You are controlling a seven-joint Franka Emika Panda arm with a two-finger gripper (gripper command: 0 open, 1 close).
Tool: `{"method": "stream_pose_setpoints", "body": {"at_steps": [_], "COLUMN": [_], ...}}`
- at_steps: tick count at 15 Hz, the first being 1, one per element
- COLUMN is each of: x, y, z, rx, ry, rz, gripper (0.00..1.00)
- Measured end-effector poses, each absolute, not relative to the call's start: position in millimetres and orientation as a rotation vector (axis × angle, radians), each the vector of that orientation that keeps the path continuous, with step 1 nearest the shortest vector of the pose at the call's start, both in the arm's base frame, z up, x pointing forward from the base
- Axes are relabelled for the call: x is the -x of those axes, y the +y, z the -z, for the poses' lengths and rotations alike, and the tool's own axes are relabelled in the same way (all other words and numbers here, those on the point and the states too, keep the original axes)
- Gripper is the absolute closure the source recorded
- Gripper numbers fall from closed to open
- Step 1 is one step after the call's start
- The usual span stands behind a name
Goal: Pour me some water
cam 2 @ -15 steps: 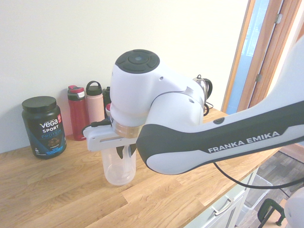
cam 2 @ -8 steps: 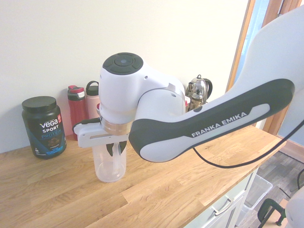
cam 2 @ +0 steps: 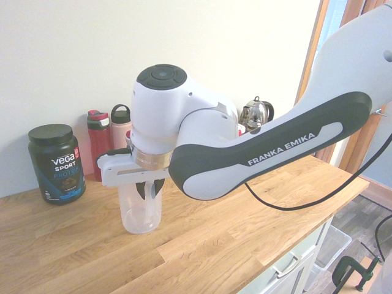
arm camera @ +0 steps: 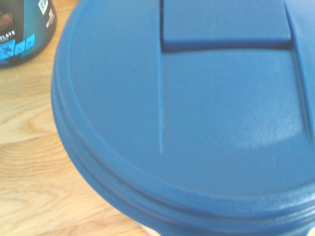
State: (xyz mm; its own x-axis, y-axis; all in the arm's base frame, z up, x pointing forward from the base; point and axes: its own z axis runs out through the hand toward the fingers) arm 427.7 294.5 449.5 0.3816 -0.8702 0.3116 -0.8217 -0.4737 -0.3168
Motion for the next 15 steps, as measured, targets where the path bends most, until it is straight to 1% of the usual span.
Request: {"method": "stream_pose_setpoints", "body": {"at_steps": [3, 6, 8, 10, 12, 15], "x": [-423.0, -400.0, -376.8, -350.3, -331.3, -315.4], "y": [293.9, 312.1, 322.0, 318.9, 299.9, 242.3], "z": [-445.4, -435.5, -430.8, -434.1, -440.8, -439.1], "rx": [2.549, 2.649, 2.729, 2.84, 2.931, 2.946], "ry": [1.55, 1.491, 1.426, 1.388, 1.313, 1.294], "rz": [0.664, 0.622, 0.543, 0.394, 0.24, 0.177], "gripper": [0.0, 0.0, 0.0, 0.0, 0.0, 0.0]}}
